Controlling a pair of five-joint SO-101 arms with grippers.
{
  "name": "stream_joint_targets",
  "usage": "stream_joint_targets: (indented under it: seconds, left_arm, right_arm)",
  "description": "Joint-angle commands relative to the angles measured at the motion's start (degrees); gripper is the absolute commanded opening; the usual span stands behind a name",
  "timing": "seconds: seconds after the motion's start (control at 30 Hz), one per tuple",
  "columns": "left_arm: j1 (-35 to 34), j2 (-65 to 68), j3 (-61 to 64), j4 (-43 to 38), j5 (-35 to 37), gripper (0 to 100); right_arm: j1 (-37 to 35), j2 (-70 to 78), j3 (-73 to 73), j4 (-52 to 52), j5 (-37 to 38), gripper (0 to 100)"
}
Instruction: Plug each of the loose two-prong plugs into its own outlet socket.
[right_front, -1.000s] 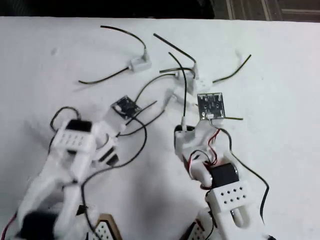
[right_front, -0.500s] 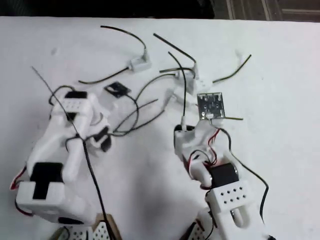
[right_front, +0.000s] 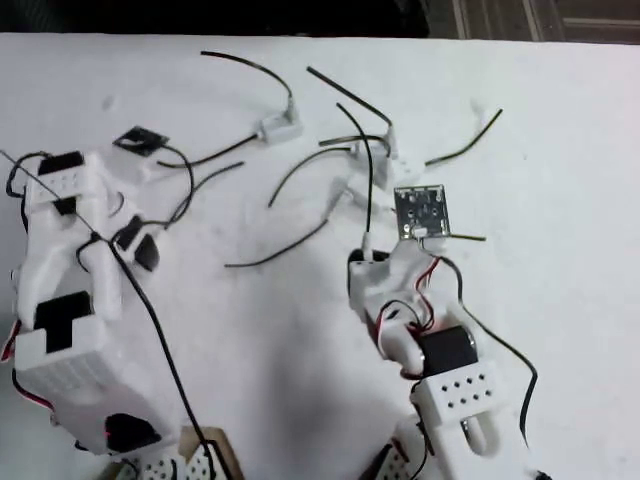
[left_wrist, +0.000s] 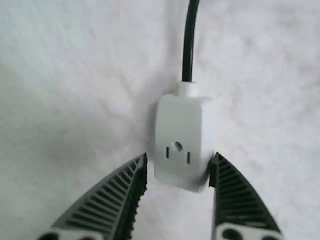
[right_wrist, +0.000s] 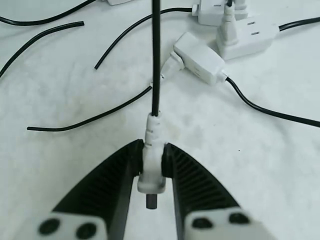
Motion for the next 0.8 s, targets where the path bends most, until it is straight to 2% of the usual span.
stream_joint_targets:
  seconds: [0.0,0.23,0.37,0.57,0.77]
  left_arm:
    - [0.13,1.45,-4.22,2.2,-0.88,21]
    - [1.98,9.27,-4.66,-1.05,-0.88,21]
    - [1.8,10.24,-7.03,0.18,-0.88,20]
    - [2.86,9.8,-8.26,1.05,-0.97,6]
    - [6.46,8.04,-8.0,8.62,-4.75,2]
  right_arm:
    - [0.57,-0.75,-0.44,-1.19,0.0,1.7]
    - [0.57,-0.75,-0.44,-1.01,0.0,1.7]
    - [0.57,-0.75,-0.44,-1.01,0.0,1.7]
    - [0.66,-0.92,-0.44,-1.1,0.09,1.7]
    - [0.66,-1.01,-0.44,-1.19,0.09,1.7]
